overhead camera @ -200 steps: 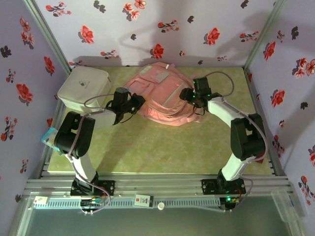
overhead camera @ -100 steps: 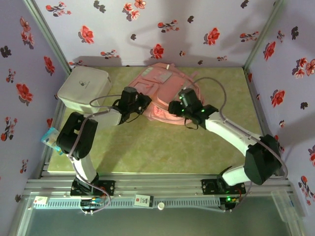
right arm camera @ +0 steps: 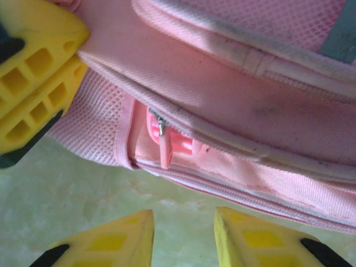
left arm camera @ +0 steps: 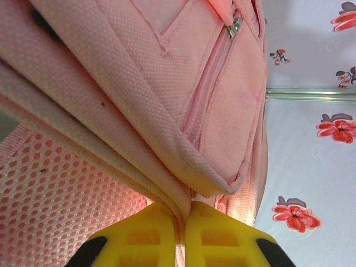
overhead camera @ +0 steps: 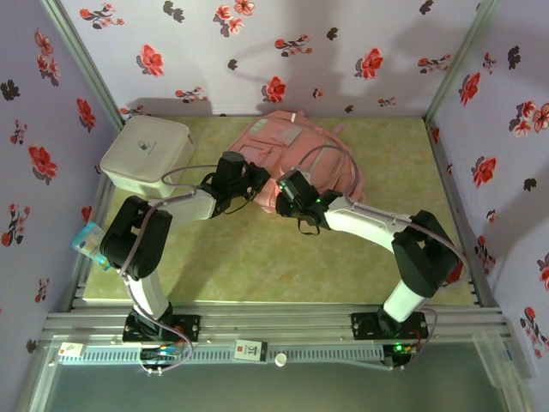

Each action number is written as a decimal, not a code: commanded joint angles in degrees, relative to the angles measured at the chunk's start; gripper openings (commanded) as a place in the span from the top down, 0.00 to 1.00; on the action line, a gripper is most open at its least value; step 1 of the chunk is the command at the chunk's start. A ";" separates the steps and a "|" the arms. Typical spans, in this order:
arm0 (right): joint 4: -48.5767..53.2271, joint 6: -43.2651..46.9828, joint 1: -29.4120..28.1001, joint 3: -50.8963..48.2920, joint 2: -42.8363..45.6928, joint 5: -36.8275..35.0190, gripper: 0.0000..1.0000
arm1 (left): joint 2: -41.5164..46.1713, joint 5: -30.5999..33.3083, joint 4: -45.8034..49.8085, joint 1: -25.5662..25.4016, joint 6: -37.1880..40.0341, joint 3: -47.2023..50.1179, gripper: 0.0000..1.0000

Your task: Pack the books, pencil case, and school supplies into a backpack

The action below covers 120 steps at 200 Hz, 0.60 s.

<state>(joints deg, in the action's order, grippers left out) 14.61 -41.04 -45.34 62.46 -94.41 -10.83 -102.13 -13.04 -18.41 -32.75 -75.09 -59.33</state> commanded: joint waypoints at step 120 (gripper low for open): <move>4.66 -0.89 -0.31 12.76 -11.98 -7.95 0.79 | 0.74 -3.90 -7.07 -1.52 -0.63 -1.62 0.97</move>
<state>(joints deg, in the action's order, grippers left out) 17.76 -41.17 -45.43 72.66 -104.64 -15.44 -102.15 -13.06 -19.31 -32.80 -76.01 -59.33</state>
